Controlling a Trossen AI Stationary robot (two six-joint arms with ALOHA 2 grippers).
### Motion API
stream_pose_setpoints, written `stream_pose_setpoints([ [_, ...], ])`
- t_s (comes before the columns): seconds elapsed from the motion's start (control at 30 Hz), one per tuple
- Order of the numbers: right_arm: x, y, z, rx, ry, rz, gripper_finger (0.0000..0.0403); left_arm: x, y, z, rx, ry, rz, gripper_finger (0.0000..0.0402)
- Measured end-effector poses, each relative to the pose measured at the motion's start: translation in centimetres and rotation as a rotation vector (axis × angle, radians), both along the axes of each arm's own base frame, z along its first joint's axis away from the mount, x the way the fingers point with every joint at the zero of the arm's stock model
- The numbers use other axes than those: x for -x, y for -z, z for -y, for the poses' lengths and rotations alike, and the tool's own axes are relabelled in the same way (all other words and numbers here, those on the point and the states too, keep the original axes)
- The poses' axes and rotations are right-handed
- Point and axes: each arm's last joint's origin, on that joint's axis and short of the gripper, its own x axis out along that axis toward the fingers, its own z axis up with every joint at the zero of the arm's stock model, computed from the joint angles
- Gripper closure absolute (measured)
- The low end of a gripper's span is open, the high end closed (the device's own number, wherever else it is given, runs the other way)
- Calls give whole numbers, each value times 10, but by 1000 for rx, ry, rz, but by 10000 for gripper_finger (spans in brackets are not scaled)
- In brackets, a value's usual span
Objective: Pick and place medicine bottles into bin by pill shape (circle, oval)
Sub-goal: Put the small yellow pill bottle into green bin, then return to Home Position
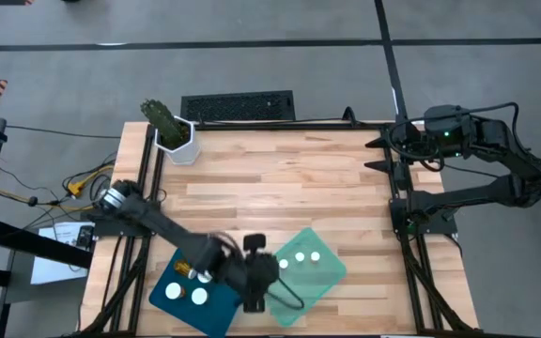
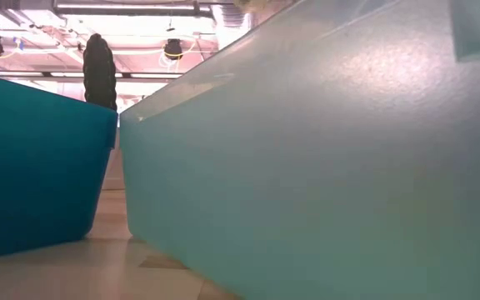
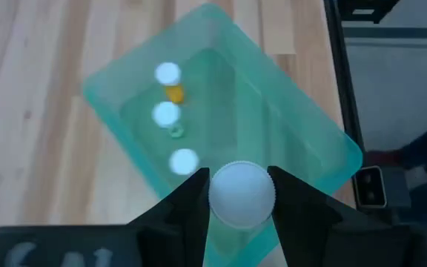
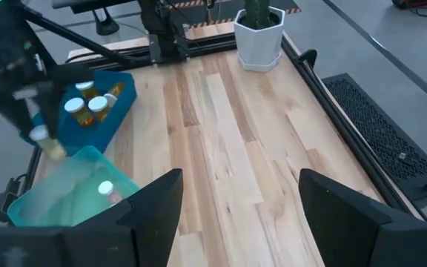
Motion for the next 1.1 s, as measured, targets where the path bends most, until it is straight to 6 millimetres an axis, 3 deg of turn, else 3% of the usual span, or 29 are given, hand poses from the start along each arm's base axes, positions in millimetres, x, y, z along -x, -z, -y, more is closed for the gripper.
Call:
stream_pose_setpoints([
  [0.13,0,0,0,5,-3,-1,121,-2,27,26,-46,-18,-23,274],
  [0.27,0,0,0,7,-4,-1,121,-14,62,35,-64,-30,-92,268],
  [0.33,0,0,0,6,-4,-1,121,-20,69,37,-48,-7,-89,268],
  [0.5,-1,0,0,5,-4,-3,121,-36,79,29,1,70,-44,271],
  [0.73,-1,0,0,1,-3,-4,121,-35,99,18,35,66,-106,286],
  [0.93,-1,0,0,1,-3,-3,121,-35,95,17,-27,30,-74,284],
  [1.1,-2,-2,0,6,-3,18,121,-27,55,7,-61,35,-31,280],
])
